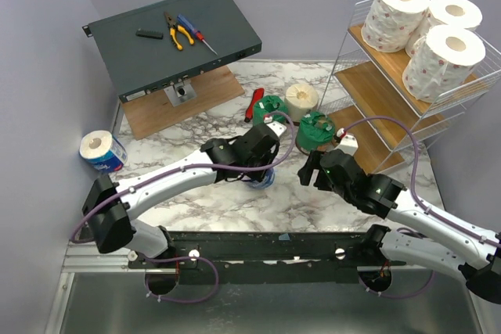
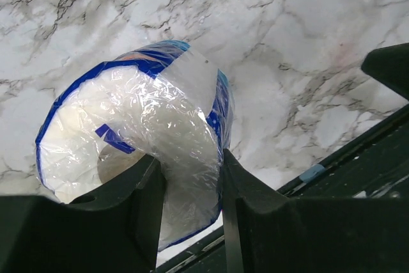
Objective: Place and organize the paper towels onto the shelf
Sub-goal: Adjust the paper towel at the center of the board.
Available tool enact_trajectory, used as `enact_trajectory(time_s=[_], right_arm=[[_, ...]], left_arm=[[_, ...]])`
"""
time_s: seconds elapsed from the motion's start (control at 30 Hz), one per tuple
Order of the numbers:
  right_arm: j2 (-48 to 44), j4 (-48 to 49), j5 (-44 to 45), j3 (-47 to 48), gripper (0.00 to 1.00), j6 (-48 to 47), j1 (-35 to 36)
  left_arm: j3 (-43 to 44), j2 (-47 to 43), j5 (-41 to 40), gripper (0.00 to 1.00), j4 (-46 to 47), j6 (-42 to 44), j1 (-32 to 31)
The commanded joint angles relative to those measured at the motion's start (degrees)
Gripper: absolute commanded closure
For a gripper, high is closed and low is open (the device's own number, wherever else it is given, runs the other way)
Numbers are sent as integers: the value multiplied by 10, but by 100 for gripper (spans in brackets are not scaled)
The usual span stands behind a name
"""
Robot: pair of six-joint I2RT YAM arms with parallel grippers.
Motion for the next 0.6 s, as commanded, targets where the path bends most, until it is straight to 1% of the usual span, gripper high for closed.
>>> enact_trajectory(time_s=[0.0,0.1,0.23,0.57], right_arm=[[-4,-23,37,15,17,-11,3],[-9,-23,41,11,17,-11,4],[-14,-31,49,6,17,-8,3],[-9,-25,54,4,16,-14,3]], left_arm=[[73,57,-62,69,-80,35,-8],[101,90,-85,69,-91,42,-18],[113,115,-82,68,-89,44,-26],[128,140,-78,48,-87,47,-40]])
